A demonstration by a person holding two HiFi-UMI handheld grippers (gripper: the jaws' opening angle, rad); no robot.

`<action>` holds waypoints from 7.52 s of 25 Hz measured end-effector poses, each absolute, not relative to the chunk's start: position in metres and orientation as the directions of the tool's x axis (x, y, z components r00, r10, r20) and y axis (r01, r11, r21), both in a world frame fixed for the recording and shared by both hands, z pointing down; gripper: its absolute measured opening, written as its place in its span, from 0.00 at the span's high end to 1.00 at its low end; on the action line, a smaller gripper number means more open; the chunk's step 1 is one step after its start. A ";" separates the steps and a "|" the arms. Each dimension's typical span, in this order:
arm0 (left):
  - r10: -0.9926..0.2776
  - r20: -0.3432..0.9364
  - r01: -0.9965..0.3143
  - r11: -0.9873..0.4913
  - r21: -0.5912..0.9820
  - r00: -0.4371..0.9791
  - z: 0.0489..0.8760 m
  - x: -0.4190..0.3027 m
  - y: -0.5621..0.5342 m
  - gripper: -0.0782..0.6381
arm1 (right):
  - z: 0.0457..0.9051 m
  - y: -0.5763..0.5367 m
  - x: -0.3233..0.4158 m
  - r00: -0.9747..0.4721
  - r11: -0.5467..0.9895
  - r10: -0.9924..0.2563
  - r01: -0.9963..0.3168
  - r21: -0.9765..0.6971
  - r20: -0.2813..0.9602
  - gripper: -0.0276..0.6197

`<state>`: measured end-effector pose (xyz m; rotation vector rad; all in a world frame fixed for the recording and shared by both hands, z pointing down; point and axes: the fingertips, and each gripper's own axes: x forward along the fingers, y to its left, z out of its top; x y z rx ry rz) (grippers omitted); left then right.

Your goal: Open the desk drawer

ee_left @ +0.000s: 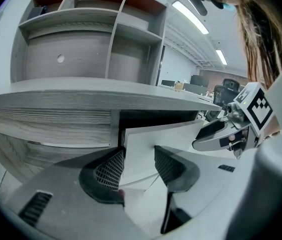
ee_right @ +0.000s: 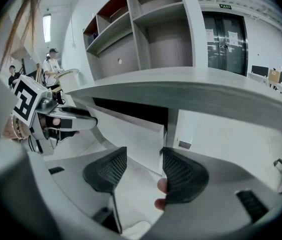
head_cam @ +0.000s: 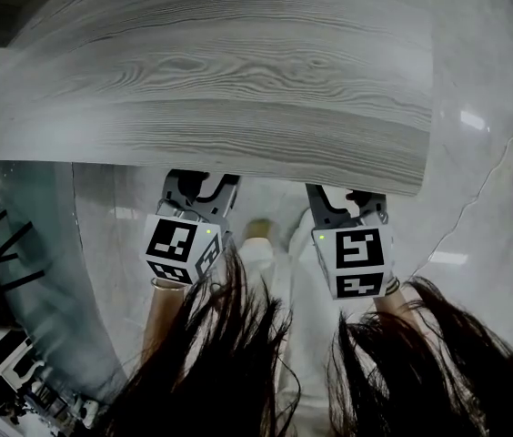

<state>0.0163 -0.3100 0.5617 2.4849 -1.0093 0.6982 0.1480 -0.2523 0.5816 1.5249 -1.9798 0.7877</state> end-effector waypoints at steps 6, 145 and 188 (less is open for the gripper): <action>-0.537 0.576 -0.721 -0.679 0.139 0.617 0.563 0.014 -0.310 0.64 | 0.581 -0.252 0.146 -0.222 0.196 -0.675 -0.973 -0.119 0.704 0.63; -0.308 0.798 -0.678 -0.716 0.165 0.519 0.624 -0.028 -0.192 0.65 | 0.642 -0.153 0.124 -0.148 0.130 -0.535 -0.987 -0.092 0.832 0.64; -0.414 0.815 -0.831 -0.539 0.140 0.406 0.543 -0.034 -0.138 0.76 | 0.576 -0.104 0.107 -0.275 0.473 -0.401 -0.879 -0.059 0.874 0.70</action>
